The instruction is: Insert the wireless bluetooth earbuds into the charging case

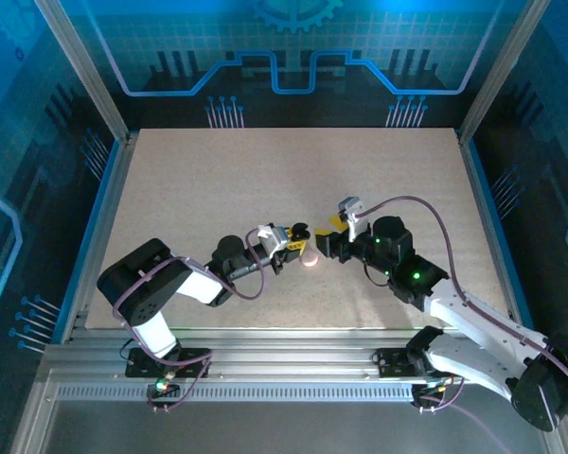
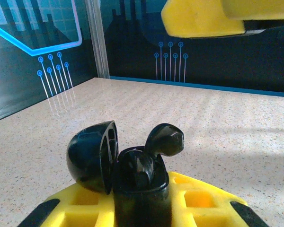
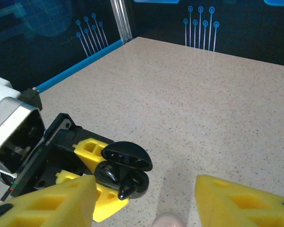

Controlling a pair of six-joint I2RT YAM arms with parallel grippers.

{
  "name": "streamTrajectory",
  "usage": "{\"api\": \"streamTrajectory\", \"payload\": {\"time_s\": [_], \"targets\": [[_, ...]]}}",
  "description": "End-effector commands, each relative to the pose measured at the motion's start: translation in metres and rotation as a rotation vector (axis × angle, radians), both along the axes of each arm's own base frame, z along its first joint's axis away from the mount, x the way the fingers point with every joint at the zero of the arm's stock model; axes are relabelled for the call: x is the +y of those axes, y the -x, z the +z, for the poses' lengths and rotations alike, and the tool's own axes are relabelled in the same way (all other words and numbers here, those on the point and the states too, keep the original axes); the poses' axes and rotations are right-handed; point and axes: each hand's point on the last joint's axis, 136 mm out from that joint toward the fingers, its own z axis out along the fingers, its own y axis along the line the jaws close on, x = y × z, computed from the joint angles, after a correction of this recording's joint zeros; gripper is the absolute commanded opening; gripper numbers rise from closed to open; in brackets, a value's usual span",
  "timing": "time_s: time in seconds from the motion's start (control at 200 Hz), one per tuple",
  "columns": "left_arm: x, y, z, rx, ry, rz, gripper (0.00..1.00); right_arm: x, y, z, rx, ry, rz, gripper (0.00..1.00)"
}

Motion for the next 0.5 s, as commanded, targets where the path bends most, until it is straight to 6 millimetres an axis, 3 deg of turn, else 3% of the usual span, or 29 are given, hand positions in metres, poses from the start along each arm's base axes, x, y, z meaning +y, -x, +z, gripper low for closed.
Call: {"api": "streamTrajectory", "payload": {"time_s": [0.0,0.25,0.495], "targets": [[-0.002,0.011,0.016,-0.057,0.024,-0.043,0.21,0.004,0.012,0.008,-0.054,-0.031,0.143,0.68],[-0.007,0.012,0.024,-0.078,0.037,-0.074,0.21,0.004,0.021,0.005,-0.126,-0.001,0.272,0.72],[-0.008,0.014,0.026,-0.081,0.039,-0.085,0.21,0.017,0.017,-0.001,-0.057,-0.012,0.362,0.74]]}}
